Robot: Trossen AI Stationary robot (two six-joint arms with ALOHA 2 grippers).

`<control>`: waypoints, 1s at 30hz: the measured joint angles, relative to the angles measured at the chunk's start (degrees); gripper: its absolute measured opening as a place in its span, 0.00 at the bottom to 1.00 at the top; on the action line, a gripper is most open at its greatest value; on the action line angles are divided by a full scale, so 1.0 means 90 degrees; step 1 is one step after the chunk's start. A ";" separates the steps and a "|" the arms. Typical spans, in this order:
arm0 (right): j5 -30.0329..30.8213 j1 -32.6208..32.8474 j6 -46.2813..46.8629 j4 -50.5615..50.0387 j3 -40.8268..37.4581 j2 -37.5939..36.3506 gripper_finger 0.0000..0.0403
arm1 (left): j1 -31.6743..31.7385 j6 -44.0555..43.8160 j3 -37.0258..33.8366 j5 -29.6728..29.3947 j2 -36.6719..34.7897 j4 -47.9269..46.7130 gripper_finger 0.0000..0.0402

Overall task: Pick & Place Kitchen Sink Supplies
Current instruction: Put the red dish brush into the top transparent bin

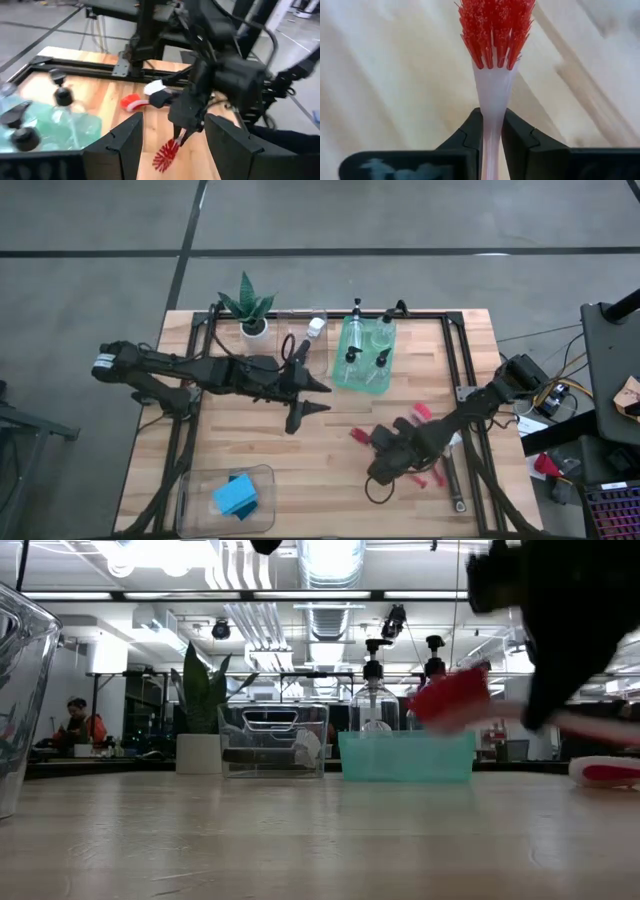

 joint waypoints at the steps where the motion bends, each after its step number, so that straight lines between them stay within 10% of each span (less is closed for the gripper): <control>1: 0.0089 0.0010 -0.0143 0.0099 0.0065 -0.0089 0.10 | -0.0078 0.0041 -0.0004 0.0002 0.0000 0.0026 0.51; 17: 0.2716 0.0355 -0.3493 0.2467 0.0232 -0.1905 0.10 | -0.1272 0.0572 -0.1559 -0.0521 -0.0005 0.2659 0.51; 30: 0.3074 0.0357 -0.6367 0.5403 0.0225 -0.1588 0.11 | -0.1316 0.0516 -0.2847 -0.1317 0.0290 0.5693 0.50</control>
